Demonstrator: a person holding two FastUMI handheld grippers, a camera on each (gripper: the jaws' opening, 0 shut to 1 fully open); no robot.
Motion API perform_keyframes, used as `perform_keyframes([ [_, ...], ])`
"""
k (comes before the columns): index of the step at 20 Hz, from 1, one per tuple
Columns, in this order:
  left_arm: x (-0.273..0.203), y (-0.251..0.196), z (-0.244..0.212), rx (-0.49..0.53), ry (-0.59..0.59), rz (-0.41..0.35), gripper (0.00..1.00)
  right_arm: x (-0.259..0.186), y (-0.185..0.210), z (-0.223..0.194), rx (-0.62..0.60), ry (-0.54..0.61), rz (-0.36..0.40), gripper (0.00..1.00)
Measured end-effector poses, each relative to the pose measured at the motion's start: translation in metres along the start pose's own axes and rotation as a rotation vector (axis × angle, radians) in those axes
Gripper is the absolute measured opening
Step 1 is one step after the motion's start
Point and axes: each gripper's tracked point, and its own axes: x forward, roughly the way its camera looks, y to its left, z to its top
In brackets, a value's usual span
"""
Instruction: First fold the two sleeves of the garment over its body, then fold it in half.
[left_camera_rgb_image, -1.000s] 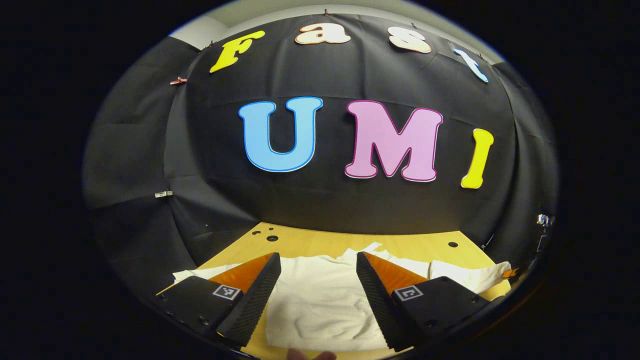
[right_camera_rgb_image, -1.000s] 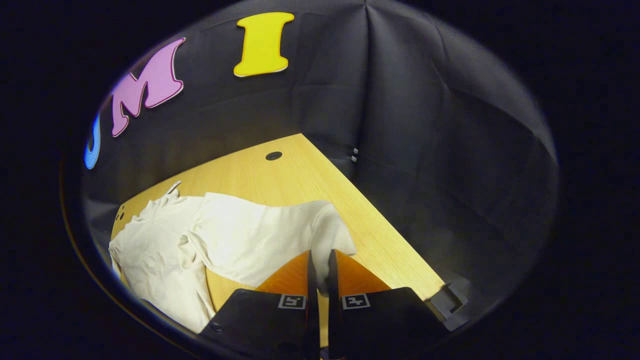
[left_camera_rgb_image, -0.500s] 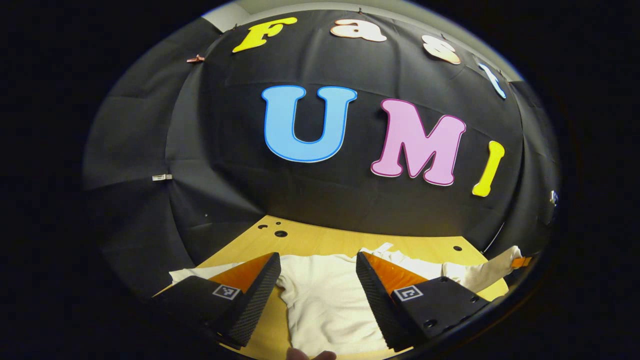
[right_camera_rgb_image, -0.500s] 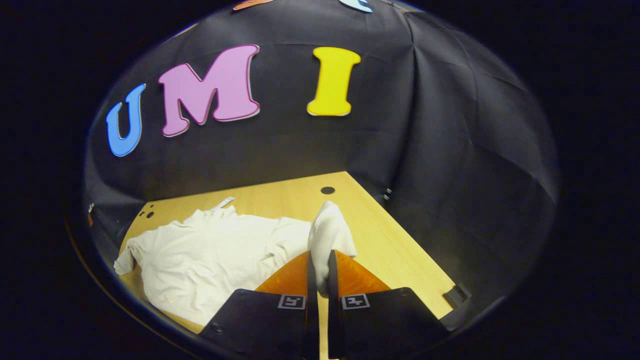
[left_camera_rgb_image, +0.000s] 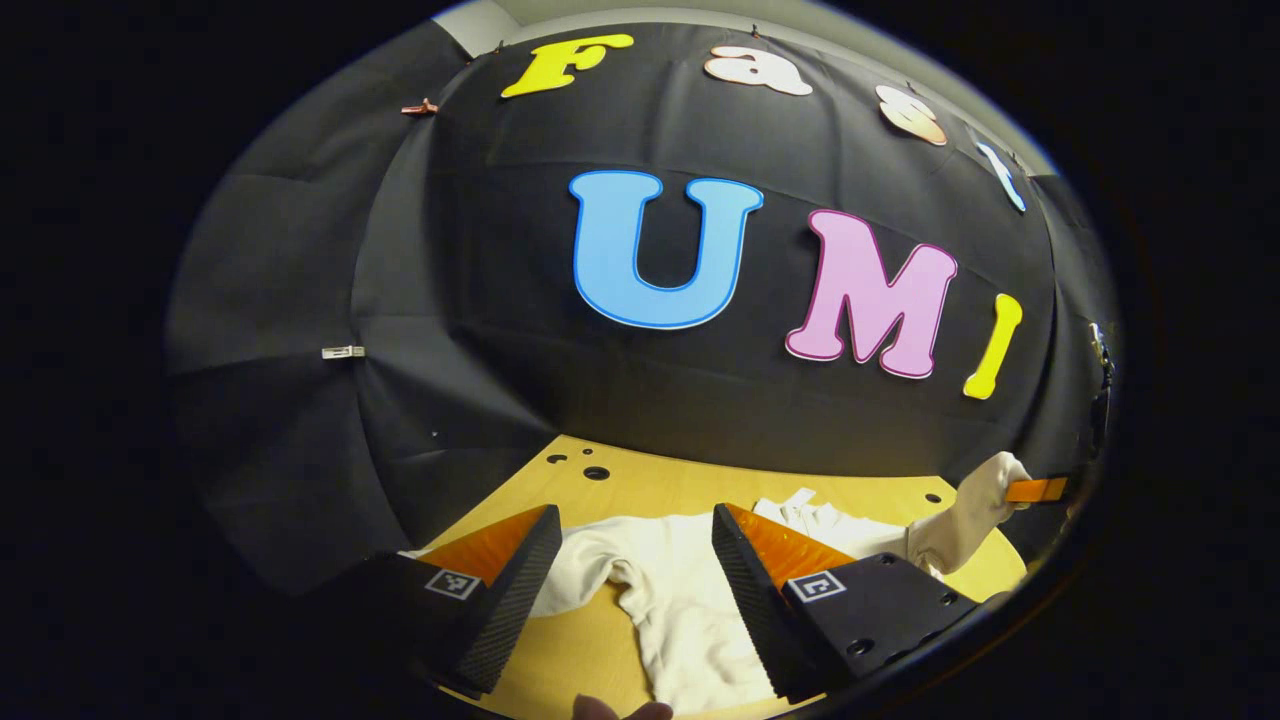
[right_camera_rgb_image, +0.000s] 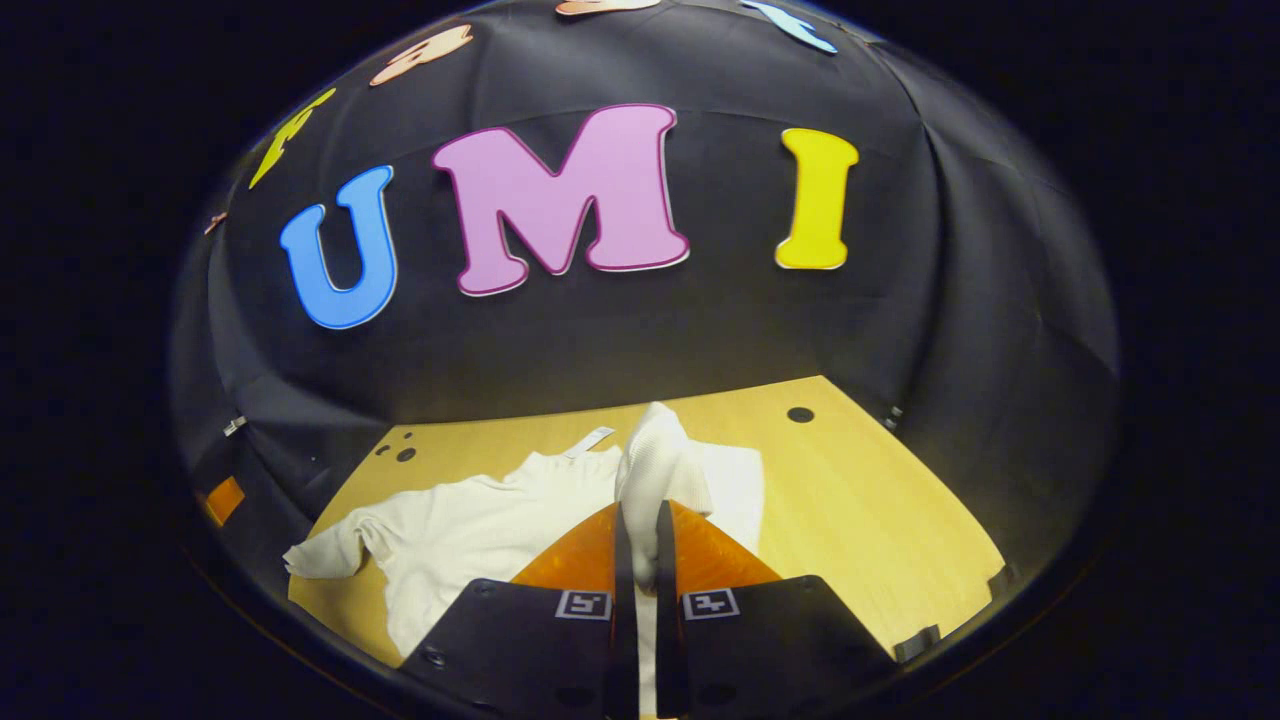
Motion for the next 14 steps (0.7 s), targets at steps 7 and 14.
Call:
perform_keyframes([
  [7,0.001,0.06,-0.013,-0.009,0.027,0.074,0.95,0.041,0.095,-0.039,-0.051,0.08,0.137,0.11],
  [14,0.001,0.112,-0.035,-0.046,0.085,0.153,0.95,0.084,0.154,-0.118,-0.132,0.255,0.192,0.11],
])
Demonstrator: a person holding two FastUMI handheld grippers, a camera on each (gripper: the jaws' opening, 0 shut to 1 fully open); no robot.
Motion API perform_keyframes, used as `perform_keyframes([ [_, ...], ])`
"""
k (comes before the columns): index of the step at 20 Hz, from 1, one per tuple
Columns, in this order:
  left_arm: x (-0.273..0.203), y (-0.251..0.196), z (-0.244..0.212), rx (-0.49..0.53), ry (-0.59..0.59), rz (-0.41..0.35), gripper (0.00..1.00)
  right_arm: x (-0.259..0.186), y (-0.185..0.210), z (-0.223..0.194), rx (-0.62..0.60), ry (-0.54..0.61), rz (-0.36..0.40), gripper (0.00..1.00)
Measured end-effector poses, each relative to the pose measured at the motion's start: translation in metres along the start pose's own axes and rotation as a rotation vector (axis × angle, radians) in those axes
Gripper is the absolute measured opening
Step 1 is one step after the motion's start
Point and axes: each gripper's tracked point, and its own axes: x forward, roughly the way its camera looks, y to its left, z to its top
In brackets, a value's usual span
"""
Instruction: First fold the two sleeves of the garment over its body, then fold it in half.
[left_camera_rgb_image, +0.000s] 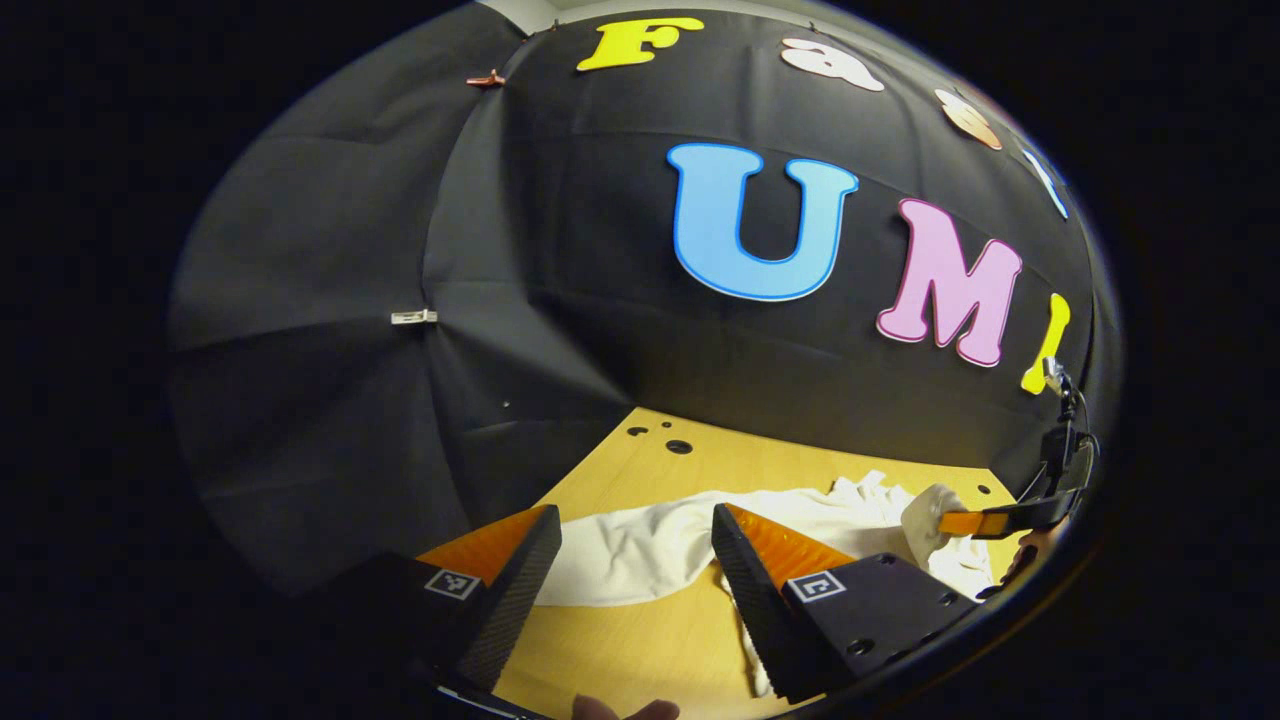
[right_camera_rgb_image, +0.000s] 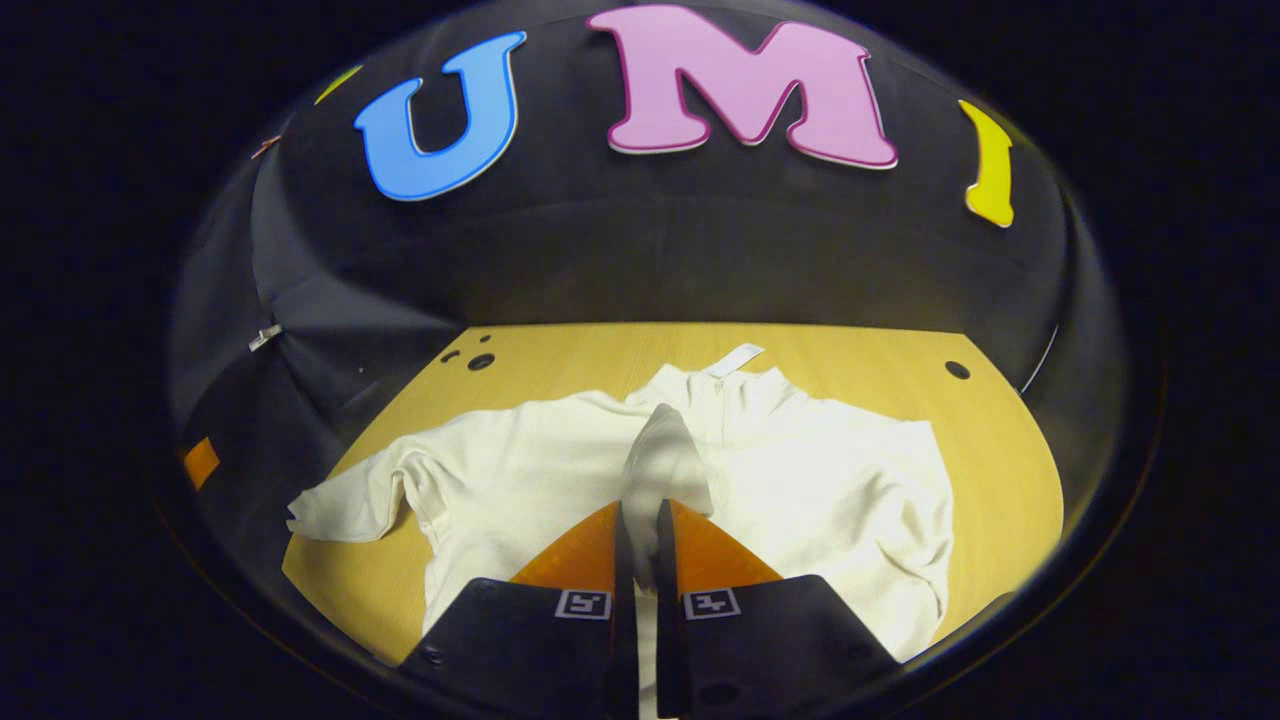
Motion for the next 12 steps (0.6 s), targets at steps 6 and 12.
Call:
perform_keyframes([
  [6,0.012,0.032,-0.008,-0.002,0.023,0.052,0.96,0.037,0.023,-0.033,0.011,0.105,0.017,0.12],
  [12,0.022,0.046,-0.017,0.002,0.04,0.073,0.95,0.053,0.036,-0.056,0.024,0.189,0.036,0.13],
])
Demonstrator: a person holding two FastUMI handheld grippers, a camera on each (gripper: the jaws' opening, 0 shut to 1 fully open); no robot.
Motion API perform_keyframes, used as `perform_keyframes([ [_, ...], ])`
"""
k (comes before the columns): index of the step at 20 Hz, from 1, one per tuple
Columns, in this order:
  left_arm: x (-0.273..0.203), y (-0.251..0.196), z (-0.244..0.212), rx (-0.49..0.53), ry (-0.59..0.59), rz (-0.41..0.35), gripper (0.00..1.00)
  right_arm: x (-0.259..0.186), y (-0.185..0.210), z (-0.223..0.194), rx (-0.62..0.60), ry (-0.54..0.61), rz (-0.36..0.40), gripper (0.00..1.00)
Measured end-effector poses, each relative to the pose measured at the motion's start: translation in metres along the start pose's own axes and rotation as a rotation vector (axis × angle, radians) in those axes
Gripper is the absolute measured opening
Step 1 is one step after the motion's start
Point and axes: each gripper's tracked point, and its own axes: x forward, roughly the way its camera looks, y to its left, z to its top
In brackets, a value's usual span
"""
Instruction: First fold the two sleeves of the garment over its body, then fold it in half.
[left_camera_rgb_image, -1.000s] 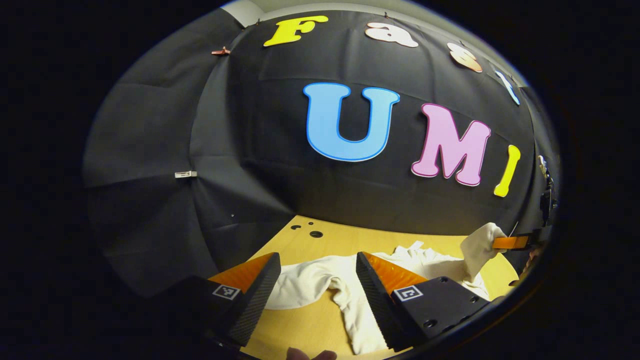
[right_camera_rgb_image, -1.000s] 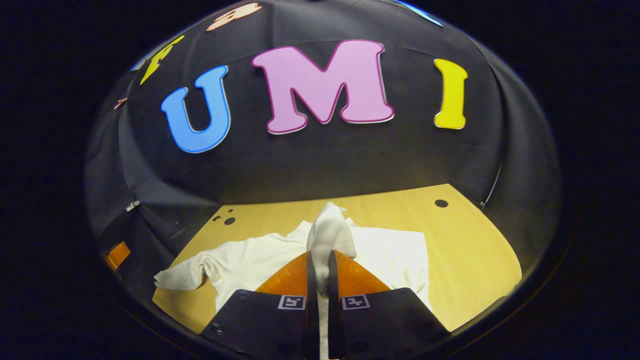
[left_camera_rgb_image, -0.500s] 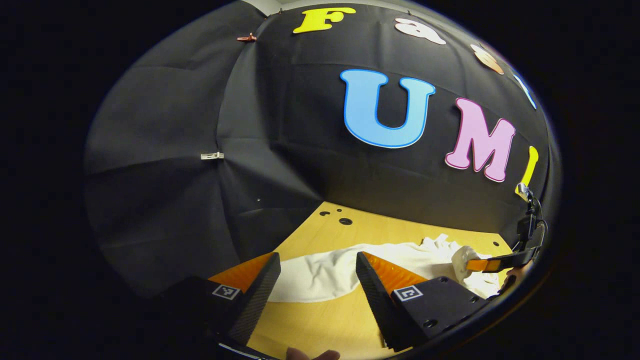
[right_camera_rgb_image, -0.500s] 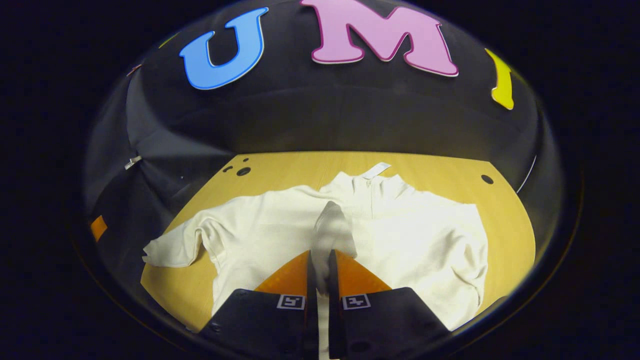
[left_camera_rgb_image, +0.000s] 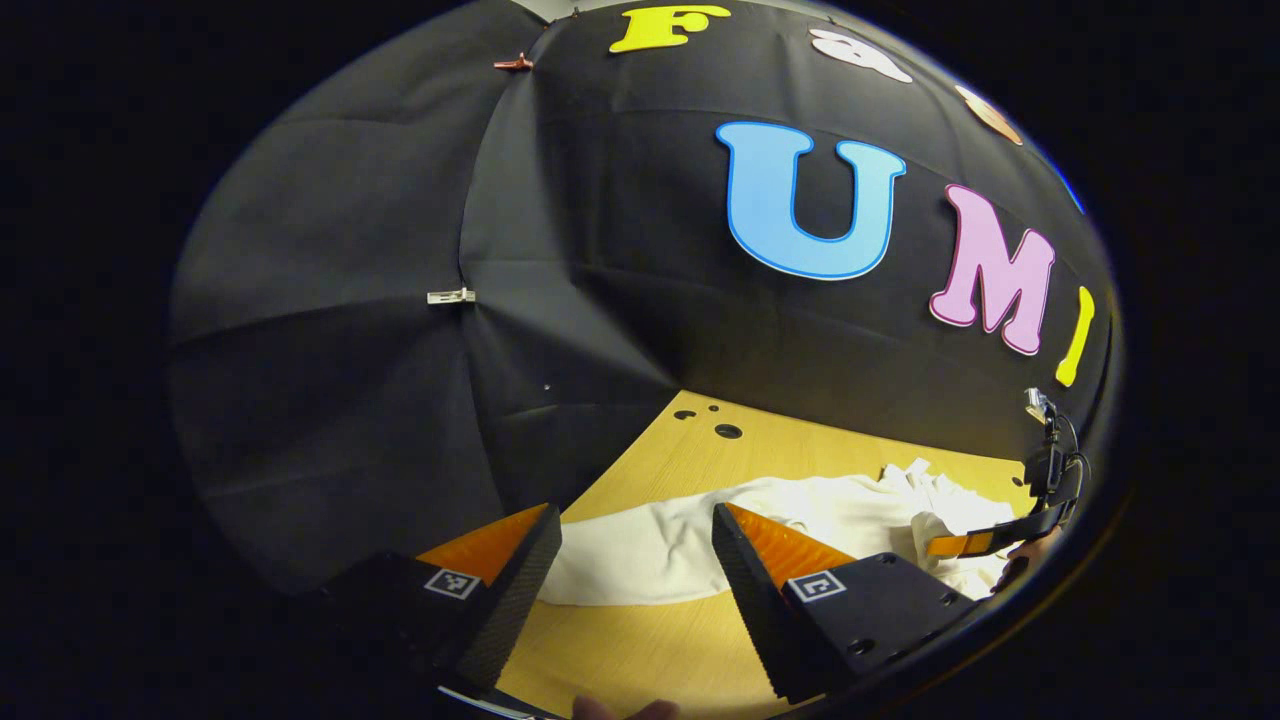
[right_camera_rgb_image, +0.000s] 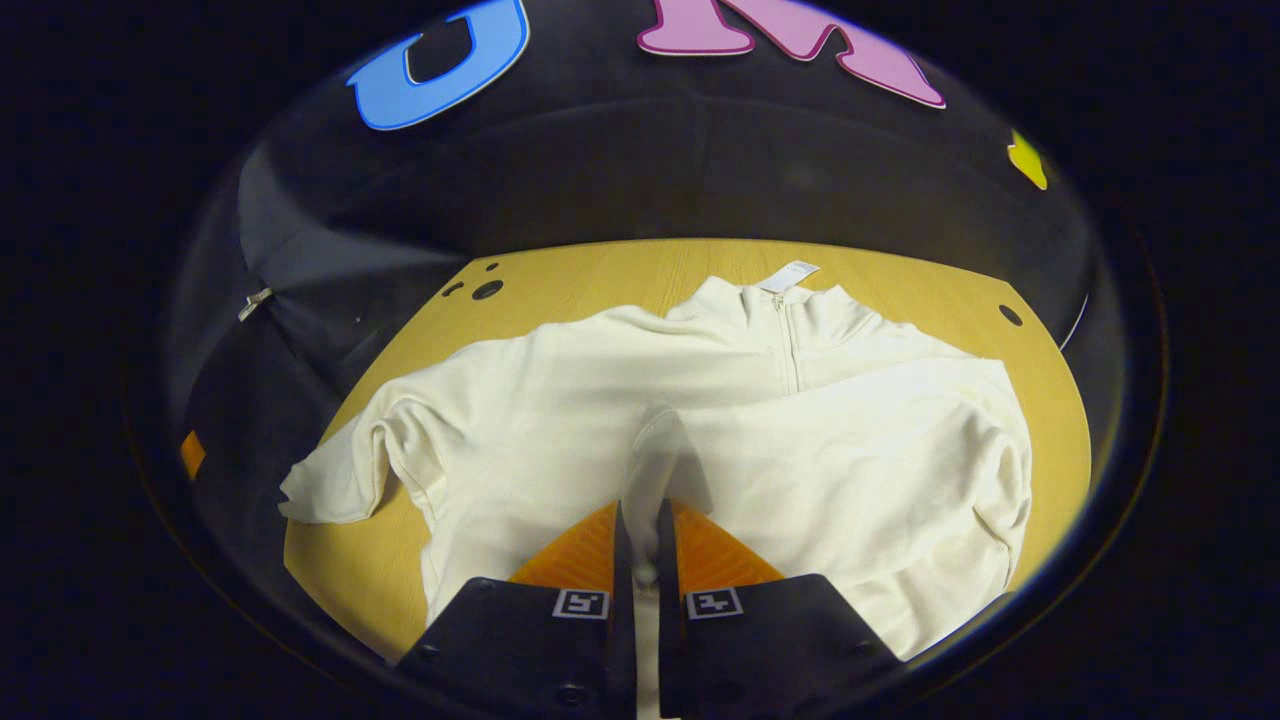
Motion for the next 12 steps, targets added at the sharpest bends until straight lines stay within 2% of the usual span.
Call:
perform_keyframes([
  [1,0.003,0.002,-0.004,0.002,0.006,0.002,0.91,0.001,0.003,-0.004,0.003,0.016,0.013,0.14],
  [2,0.005,0.004,-0.007,0.006,0.013,0.004,0.95,0.003,0.008,-0.007,0.003,0.026,0.027,0.16],
  [7,0.019,0.017,-0.032,0.057,0.07,0.033,0.96,-0.004,0.033,-0.012,0.014,0.049,0.125,0.24],
  [8,0.022,0.02,-0.037,0.061,0.08,0.04,0.95,-0.006,0.039,-0.012,0.019,0.048,0.149,0.31],
  [12,0.035,0.039,-0.054,0.07,0.123,0.093,0.95,-0.029,0.068,-0.014,0.029,0.047,0.276,0.49],
])
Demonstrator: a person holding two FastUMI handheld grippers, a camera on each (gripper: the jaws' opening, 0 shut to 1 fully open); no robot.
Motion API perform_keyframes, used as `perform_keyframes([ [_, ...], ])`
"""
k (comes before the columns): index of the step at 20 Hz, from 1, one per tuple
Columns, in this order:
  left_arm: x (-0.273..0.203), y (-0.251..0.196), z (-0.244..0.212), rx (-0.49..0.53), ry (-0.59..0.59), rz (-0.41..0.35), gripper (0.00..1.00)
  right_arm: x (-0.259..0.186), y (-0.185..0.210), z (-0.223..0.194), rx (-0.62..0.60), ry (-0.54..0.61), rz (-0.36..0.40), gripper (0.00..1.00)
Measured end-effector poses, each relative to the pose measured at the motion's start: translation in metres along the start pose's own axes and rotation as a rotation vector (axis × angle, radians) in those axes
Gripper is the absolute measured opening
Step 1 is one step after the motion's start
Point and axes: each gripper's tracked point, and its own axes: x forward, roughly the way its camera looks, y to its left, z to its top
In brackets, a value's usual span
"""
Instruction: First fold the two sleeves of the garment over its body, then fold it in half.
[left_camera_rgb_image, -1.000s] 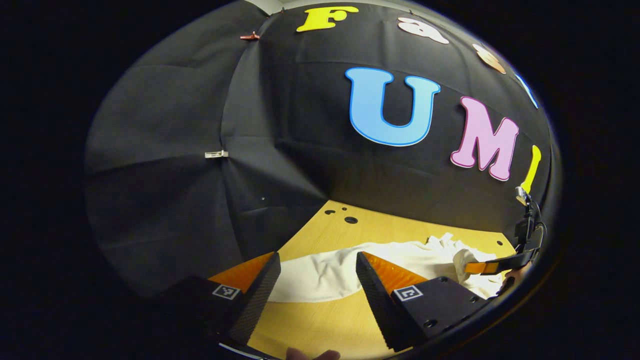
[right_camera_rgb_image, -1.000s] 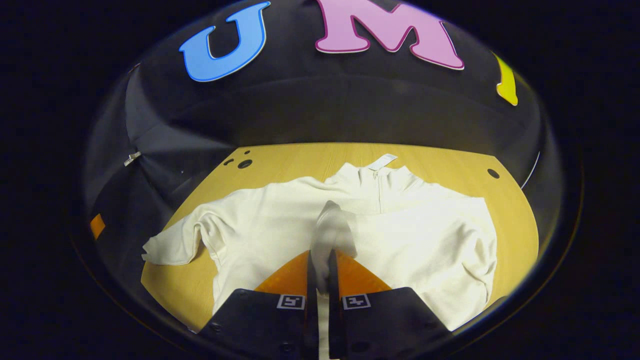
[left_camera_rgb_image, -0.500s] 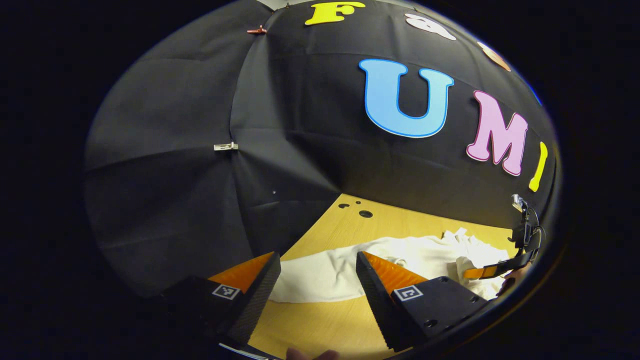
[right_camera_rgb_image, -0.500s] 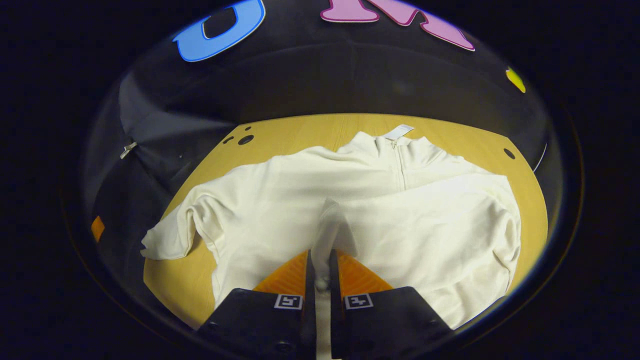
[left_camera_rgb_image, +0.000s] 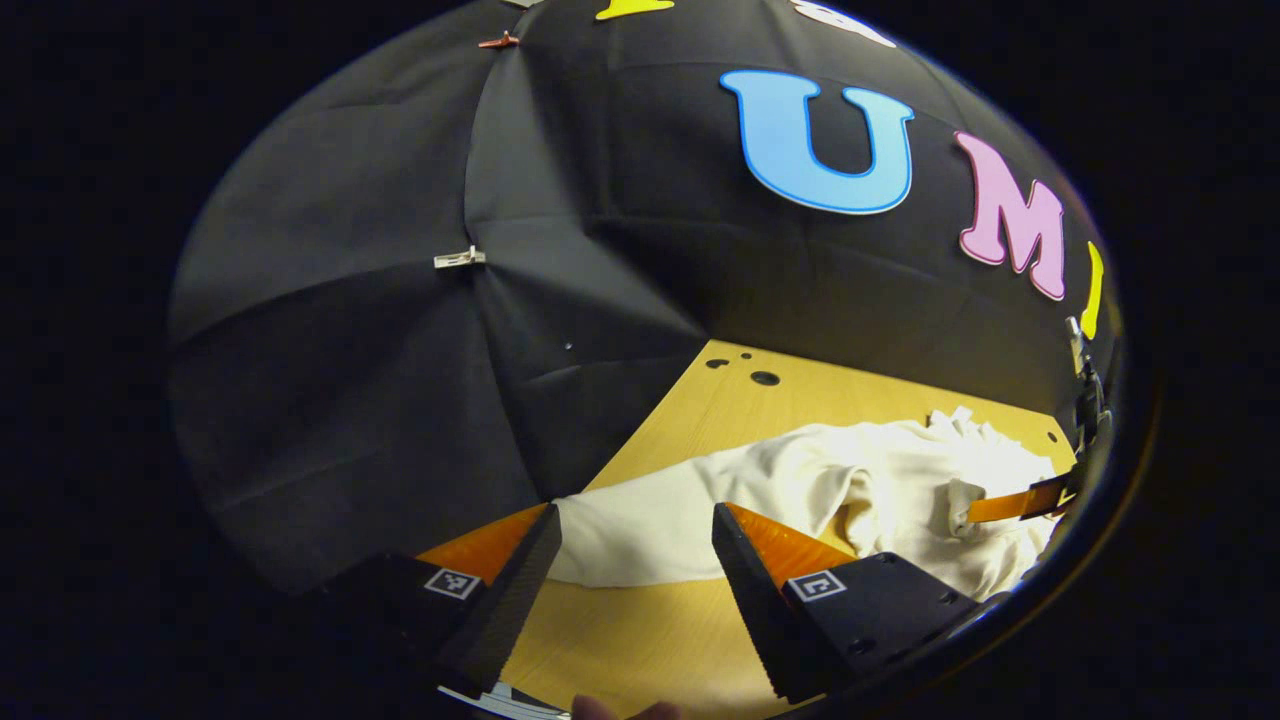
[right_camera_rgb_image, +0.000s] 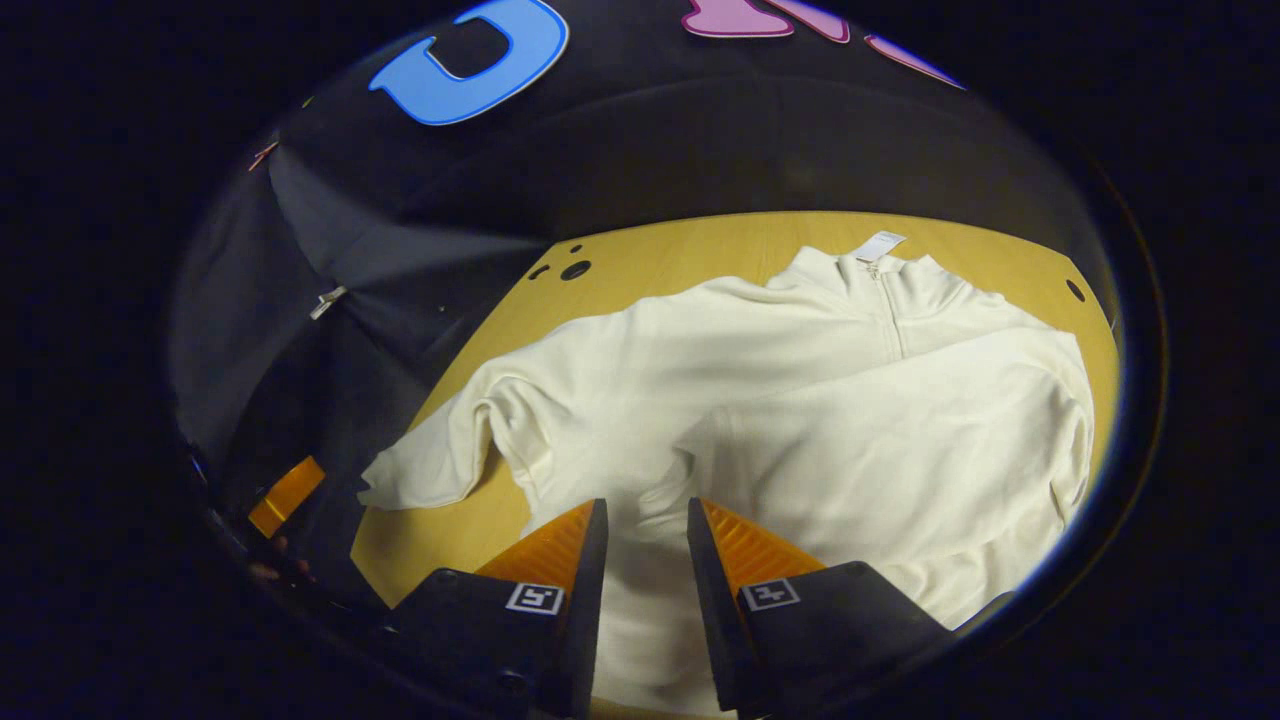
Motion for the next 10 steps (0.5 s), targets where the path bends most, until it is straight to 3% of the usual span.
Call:
perform_keyframes([
  [1,0.006,0.005,-0.002,-0.001,0.011,0.017,0.95,-0.007,0.005,0.0,-0.001,-0.006,0.021,0.42],
  [3,0.014,0.013,-0.012,0.002,0.035,0.05,0.95,-0.027,0.01,-0.002,0.009,-0.024,0.046,0.55],
  [4,0.019,0.018,-0.017,0.009,0.051,0.072,0.95,-0.037,0.009,-0.003,0.017,-0.033,0.05,0.46],
  [5,0.026,0.021,-0.023,0.014,0.069,0.089,0.96,-0.048,0.005,-0.004,0.024,-0.041,0.047,0.55],
  [10,0.056,0.033,-0.059,-0.001,0.173,0.146,0.95,-0.091,-0.038,-0.004,0.059,-0.078,-0.046,0.55],
])
